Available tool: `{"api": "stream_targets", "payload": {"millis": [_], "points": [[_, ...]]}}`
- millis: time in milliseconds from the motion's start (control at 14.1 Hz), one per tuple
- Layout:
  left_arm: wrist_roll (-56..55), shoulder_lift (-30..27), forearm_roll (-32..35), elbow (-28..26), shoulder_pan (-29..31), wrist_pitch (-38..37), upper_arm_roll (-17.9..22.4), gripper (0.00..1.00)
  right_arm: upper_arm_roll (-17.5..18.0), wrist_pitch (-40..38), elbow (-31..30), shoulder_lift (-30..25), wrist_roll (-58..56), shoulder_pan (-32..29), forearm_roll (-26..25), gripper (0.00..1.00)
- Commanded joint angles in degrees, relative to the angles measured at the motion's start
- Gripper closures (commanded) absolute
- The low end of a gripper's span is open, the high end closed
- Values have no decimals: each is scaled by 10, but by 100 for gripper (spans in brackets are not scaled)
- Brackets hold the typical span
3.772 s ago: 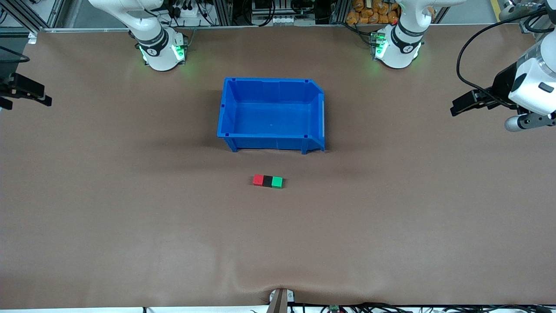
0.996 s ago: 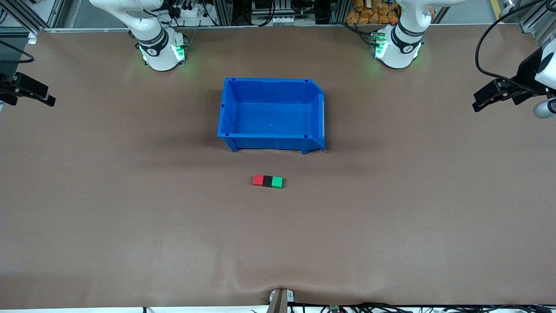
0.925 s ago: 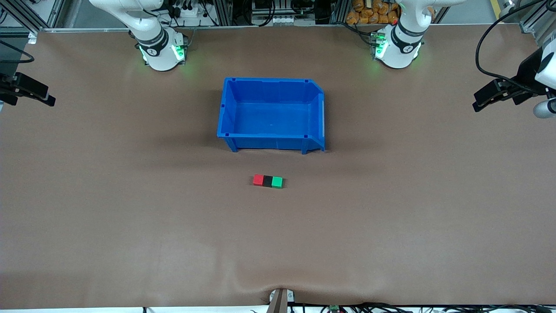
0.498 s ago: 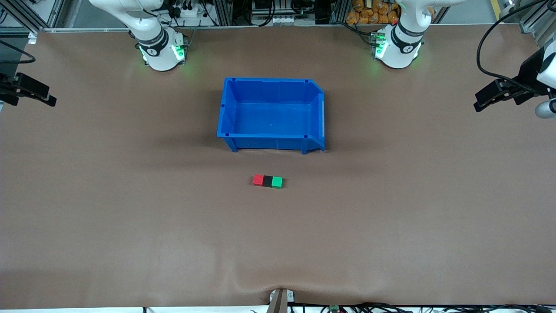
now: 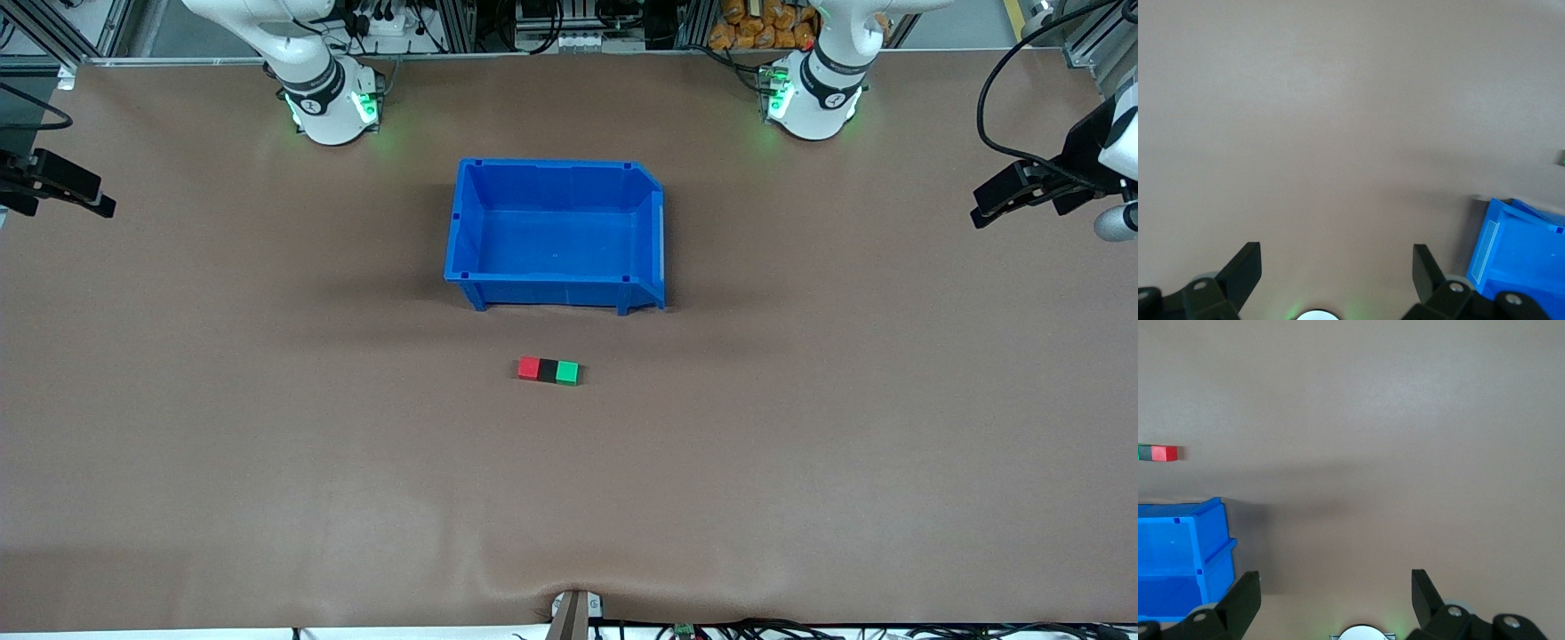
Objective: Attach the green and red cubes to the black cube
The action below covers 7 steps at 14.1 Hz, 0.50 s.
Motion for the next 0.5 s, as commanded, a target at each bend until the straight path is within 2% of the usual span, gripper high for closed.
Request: {"api": "stream_targets", "payload": {"millis": [0,427], "points": [[13,-1,-2,1,3,2,1,0,0,-5,-1,-3,7,-1,2,0],[31,-1,2,1,3,2,3,0,1,-4,-1,-3,7,1,2,0]]}}
